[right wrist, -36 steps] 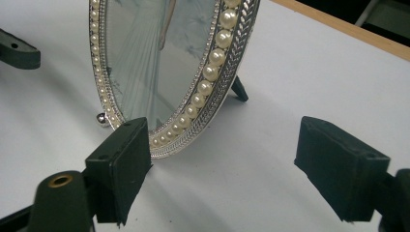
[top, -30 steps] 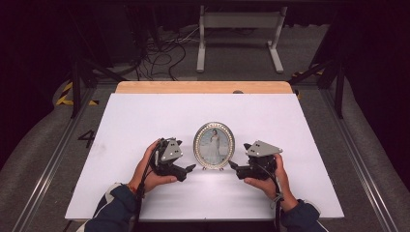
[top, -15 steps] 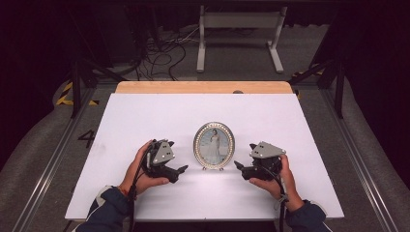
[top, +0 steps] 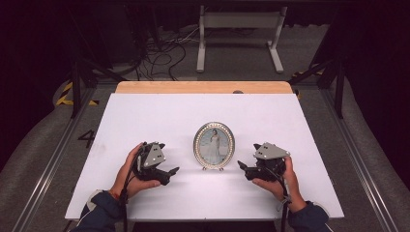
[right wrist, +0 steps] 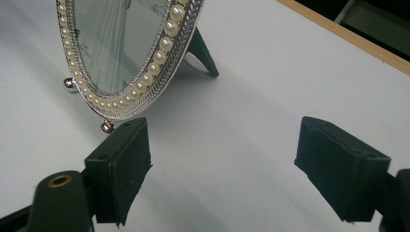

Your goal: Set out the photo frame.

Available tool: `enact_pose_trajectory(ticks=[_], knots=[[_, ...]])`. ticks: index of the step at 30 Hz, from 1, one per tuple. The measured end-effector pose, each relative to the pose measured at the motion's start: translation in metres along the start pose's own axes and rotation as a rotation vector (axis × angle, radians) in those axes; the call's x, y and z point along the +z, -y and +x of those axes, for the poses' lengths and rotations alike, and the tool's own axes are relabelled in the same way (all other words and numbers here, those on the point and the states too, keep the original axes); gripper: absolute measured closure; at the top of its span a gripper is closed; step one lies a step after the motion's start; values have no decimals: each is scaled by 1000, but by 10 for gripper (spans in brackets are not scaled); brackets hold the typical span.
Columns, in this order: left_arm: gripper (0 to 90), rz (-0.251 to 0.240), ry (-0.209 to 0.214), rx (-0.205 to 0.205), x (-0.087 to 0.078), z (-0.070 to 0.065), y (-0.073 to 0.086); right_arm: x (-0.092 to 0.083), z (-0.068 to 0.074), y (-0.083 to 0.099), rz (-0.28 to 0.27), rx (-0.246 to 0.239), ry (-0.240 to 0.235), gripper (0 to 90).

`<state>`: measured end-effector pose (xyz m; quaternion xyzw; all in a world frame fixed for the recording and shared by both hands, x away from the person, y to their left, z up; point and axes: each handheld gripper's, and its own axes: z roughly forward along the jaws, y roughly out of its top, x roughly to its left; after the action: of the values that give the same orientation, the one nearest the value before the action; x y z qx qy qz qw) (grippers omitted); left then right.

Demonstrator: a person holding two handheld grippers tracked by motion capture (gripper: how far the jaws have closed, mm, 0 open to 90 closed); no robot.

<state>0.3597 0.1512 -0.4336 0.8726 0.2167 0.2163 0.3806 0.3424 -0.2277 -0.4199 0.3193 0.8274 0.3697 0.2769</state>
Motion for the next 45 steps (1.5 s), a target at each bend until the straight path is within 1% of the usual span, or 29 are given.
enact_pose_trajectory(ticks=[1, 8, 10, 12, 16, 17, 18, 25, 30, 31, 34, 36, 42, 43, 44, 45], knots=[[100, 7, -1, 3, -1, 1, 1, 0, 0, 1, 4, -2, 0, 198], [99, 13, -11, -12, -5, 3, 8, -4, -3, 8, 15, 6, 12, 198], [99, 12, -11, -10, -7, 3, 10, -5, -4, 10, 18, 5, 19, 197], [99, 8, -15, -17, -8, 4, 11, -6, -5, 11, 23, 3, 22, 197], [99, 11, -15, -22, -10, 4, 13, -9, -7, 14, 23, 9, 31, 197], [99, 14, -14, -14, -10, 6, 14, -10, -8, 15, 24, 8, 34, 197], [99, 17, -17, -22, -11, 5, 15, -10, -8, 16, 24, 12, 36, 196], [97, 17, -23, -30, -14, 7, 20, -14, -11, 21, 31, 10, 44, 193], [98, 25, -30, -35, -19, 9, 26, -17, -14, 25, 32, 19, 55, 194], [97, 22, -32, -42, -19, 9, 27, -17, -15, 26, 32, 23, 58, 195], [97, 24, -36, -41, -22, 11, 30, -19, -16, 27, 32, 18, 63, 193], [97, 26, -39, -50, -24, 11, 33, -19, -16, 28, 33, 22, 66, 192], [97, 32, -44, -48, -27, 13, 38, -22, -18, 32, 33, 23, 71, 191], [98, 30, -50, -58, -28, 13, 40, -23, -18, 32, 34, 22, 72, 191], [98, 27, -52, -56, -30, 14, 40, -23, -19, 34, 31, 24, 73, 191], [98, 25, -55, -63, -31, 14, 41, -24, -19, 35, 33, 24, 75, 191]])
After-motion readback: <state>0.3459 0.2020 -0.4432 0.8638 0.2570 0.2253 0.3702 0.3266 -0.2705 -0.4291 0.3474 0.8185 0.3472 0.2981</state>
